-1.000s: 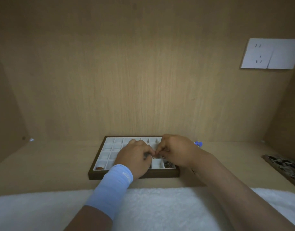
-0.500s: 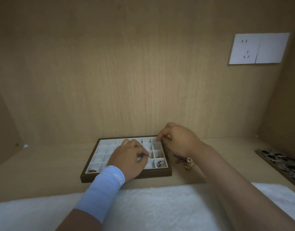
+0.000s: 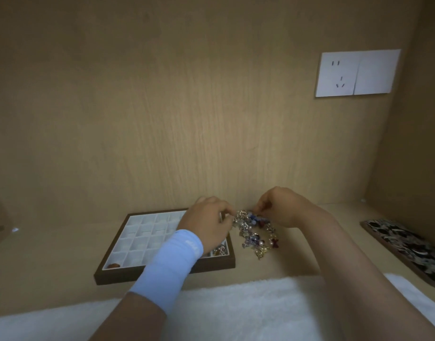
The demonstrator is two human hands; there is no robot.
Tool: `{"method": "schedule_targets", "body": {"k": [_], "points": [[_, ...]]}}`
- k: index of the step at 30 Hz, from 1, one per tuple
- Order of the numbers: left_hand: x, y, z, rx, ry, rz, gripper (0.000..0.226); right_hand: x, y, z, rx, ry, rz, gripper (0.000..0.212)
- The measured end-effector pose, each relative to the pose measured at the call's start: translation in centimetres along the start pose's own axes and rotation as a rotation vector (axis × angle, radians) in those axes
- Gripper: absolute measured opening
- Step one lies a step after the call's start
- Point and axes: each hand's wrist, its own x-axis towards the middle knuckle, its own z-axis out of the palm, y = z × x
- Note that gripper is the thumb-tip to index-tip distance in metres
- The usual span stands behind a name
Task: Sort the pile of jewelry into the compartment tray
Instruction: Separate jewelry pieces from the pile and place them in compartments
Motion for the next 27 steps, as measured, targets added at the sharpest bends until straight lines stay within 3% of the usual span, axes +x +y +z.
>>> {"method": "schedule_targets", "body": {"k": [6,9,18,20,24,27], "points": [[2.6,1.6,4.5,0.101,-0.136,0.041,0.034,0.7,1.0,0.7,-0.066,-0.006,0.056,0.010],[2.7,1.2,5.4,0.183,-0.211,0.073,0.034,0.6,0.9,1.0,-0.140,-0.002,0.084,0.015],[2.4,0.3,5.6,-0.147,-0.092,-0.016,0.033,0.6,0.6,1.6,-0.180,0.017,0.094,0.012],[2.3,0.3,5.3,-0.256,-0.058,-0.052,0.034,0.6,0.7,1.4,-0.059,0.024,0.088,0.010],[2.2,0.4,4.4,-0.489,-0.018,-0.104,0.038,0.6,0.0,1.1,0.462,0.032,0.029,0.017],[2.1,0.2,3.2,-0.662,0.009,-0.173,0.034,0.1,-0.9,0.6,0.638,-0.010,0.016,0.010]]}}
